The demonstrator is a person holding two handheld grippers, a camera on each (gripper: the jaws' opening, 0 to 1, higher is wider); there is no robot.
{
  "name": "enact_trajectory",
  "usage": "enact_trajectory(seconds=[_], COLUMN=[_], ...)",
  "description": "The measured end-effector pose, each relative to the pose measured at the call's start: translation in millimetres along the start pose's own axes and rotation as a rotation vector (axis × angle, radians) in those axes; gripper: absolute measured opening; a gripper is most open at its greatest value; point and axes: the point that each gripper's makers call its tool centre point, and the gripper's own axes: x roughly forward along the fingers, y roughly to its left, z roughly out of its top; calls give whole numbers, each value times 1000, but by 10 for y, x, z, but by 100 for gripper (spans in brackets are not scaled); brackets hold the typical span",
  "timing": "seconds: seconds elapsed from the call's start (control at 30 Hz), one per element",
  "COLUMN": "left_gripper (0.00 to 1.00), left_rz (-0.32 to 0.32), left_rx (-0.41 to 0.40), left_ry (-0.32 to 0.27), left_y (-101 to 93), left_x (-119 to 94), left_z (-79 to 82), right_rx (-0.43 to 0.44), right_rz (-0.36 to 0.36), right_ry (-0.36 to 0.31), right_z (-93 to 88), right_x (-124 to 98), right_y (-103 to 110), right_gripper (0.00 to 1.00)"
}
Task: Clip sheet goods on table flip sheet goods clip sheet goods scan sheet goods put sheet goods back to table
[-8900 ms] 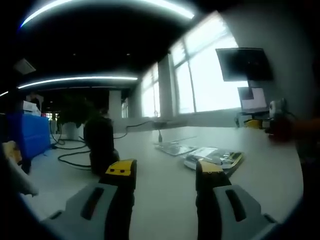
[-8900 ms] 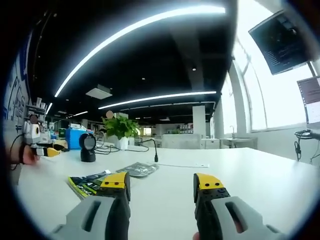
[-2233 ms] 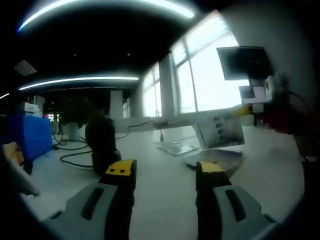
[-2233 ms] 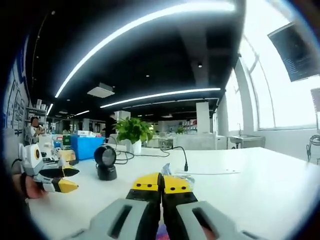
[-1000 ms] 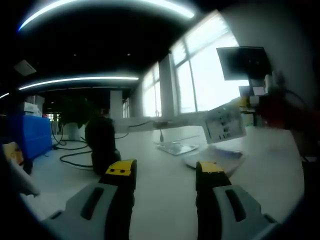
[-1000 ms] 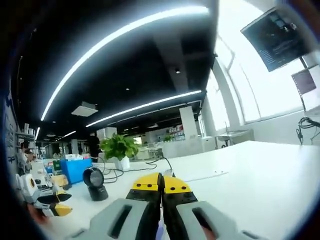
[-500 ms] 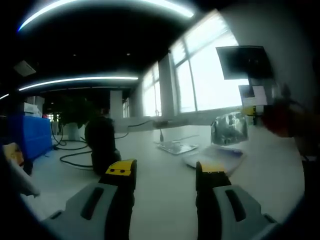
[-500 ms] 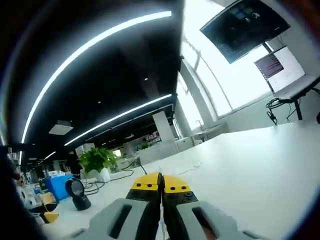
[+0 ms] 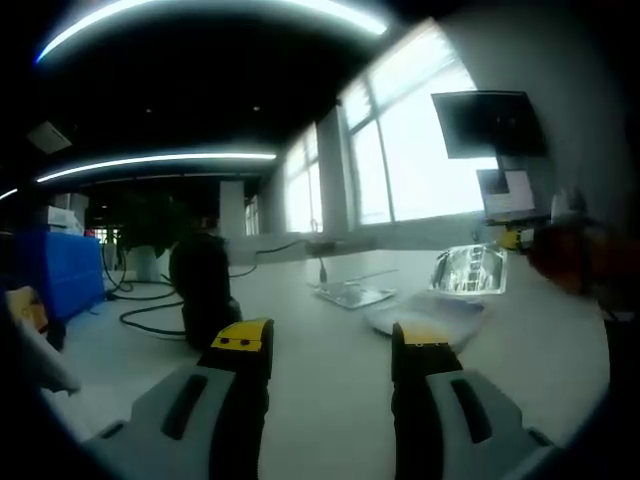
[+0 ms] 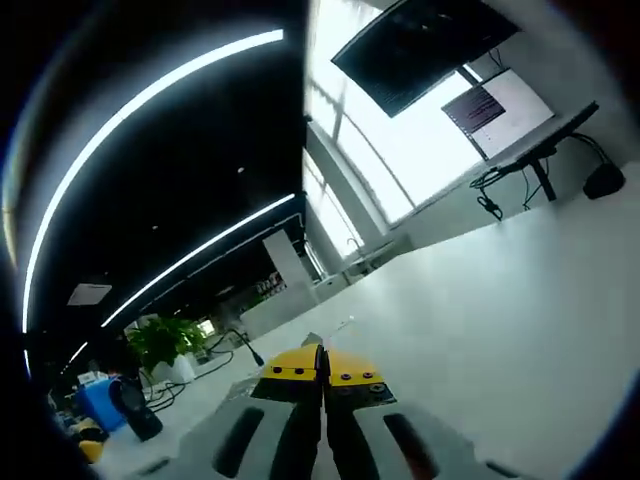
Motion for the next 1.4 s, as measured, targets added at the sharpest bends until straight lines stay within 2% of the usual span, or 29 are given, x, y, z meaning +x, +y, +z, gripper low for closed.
enact_trajectory(seconds=[0.13, 0.2, 0.47, 0.5, 0.6, 0.77, 0.87, 1.0, 1.1, 1.13, 1.17, 1.2, 1.27, 1.3, 1.4], left_gripper=[40, 40, 40, 40, 40, 40, 40, 40, 40, 40, 40, 40, 40, 40, 40], left_rz=[-3, -4, -5, -5, -3, -3, -3, -2, -5, -6, -6, -5, -3, -3, -8], left_rx=[4, 5, 5, 6, 3, 3, 0, -3, 0, 1, 3, 3, 0, 0, 4], left_ry=[3, 3, 5, 5, 4, 5, 3, -1, 2, 3, 3, 3, 2, 1, 6], left_y=[-7, -11, -19, -20, -17, -21, -19, -15, -22, -25, -26, -24, -19, -18, -30], left_x=[1, 2, 5, 5, 6, 8, 7, 4, 6, 7, 8, 7, 3, 3, 10], left_z=[-4, -5, -7, -6, -5, -5, -2, 6, 0, -1, -2, -3, 1, 1, -9], right_rx=[58, 61, -40, -39, -23, -19, -45, -98, -168, -213, -227, -234, -309, -349, -482], right_rz=[-25, -21, -65, -67, -76, -74, -61, 7, 107, 151, 160, 202, 249, 296, 389], right_ry=[15, 22, 69, 72, 57, 34, 32, 54, 152, 216, 228, 237, 278, 303, 356], right_z=[-35, -49, -123, -129, -96, -48, -31, -4, -120, -216, -236, -252, -300, -339, -417], right_x=[-3, -2, 9, 11, 11, -6, -11, 39, 112, 131, 155, 171, 201, 212, 248], right_y=[-71, -66, -204, -210, -231, -235, -215, -129, -5, 41, 48, 109, 138, 184, 233], right_gripper=[0, 0, 1, 4, 24, 25, 26, 35, 38, 38, 39, 38, 42, 42, 40])
